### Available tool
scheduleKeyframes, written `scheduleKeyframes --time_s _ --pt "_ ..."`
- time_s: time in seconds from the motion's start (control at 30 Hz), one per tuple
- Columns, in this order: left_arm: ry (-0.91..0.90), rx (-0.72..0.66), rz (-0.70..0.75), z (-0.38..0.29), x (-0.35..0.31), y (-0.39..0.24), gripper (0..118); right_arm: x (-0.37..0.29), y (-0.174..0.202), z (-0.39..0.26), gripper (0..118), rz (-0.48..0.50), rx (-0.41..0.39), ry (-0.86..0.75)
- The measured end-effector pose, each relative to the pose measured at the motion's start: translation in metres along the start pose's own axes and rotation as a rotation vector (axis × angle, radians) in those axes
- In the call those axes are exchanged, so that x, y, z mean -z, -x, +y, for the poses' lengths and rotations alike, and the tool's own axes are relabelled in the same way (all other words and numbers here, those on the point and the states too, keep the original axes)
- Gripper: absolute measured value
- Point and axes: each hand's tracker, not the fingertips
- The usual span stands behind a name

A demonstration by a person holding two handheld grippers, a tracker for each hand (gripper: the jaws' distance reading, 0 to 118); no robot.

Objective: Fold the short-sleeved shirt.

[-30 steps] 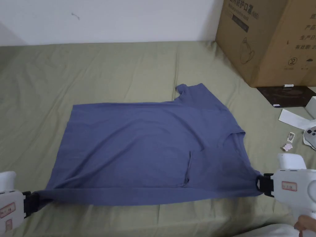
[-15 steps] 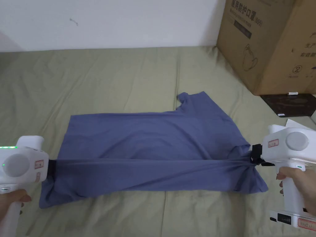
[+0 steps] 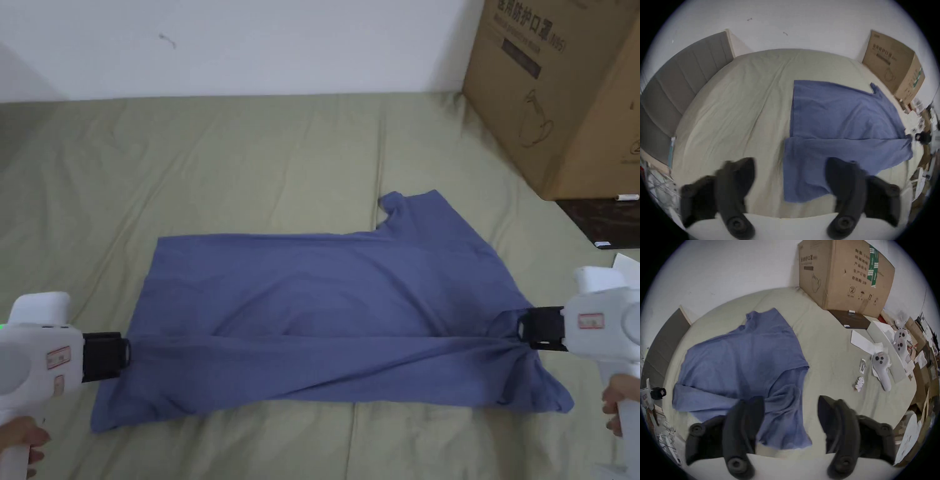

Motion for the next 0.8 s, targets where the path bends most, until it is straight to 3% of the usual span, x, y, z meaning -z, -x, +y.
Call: scheduleKeyframes --time_s 0.03,0.07,0.1,0.27,0.3,0.37,0.4,0.43,0.53,0.63,0.67,0.7,0.77,0.8 --pt "-0.011 -0.026 -0.021 -0.006 -0.009 0.003 30 -0.007 0.002 -0.005 11 0.024 -0.007 -0.015" --pt "-0.018 -0.037 -0.021 -0.014 -0.014 0.005 0 -0.012 0.006 -0.012 0 0.019 -0.014 -0.024" --pt "-0.015 -0.036 0.000 -0.024 -0.018 0.004 1 -0.017 0.008 -0.019 0 -0.016 -0.019 -0.034" --pt "-0.015 -0.031 0.007 -0.054 -0.022 0.007 2 -0.021 0.016 -0.048 0 0.071 0.015 -0.002" --pt "-0.019 -0.053 0.022 -0.055 -0.017 0.010 22 -0.021 0.019 -0.054 0 0.067 0.015 -0.003" --pt "0.011 -0.127 0.026 -0.056 -0.008 0.014 80 -0.017 0.020 -0.062 0 0.062 0.017 0.015" --pt "0.046 -0.134 -0.002 -0.056 -0.001 0.015 103 -0.016 0.021 -0.067 0 0.064 0.025 0.020" --pt "0.048 -0.130 -0.020 -0.057 0.007 0.015 109 -0.015 0.021 -0.071 0 0.071 0.043 0.028" --pt "0.064 -0.101 0.004 -0.060 0.023 0.007 105 -0.005 0.011 -0.080 0 0.085 0.070 0.042" --pt "0.130 -0.076 0.026 -0.064 0.045 0.001 96 -0.002 0.006 -0.086 0 0.072 0.077 0.054" --pt "0.169 -0.061 0.057 -0.065 0.053 -0.001 71 -0.001 0.005 -0.087 0 0.067 0.081 0.062" --pt "0.136 -0.033 0.119 -0.068 0.055 -0.003 61 -0.001 0.003 -0.089 0 0.065 0.086 0.065" --pt "0.122 -0.047 0.096 -0.063 0.044 -0.007 53 -0.002 0.001 -0.093 0 0.057 0.090 0.066" --pt "0.094 -0.029 0.096 -0.061 0.040 -0.007 33 -0.003 -0.001 -0.093 3 0.049 0.087 0.058"
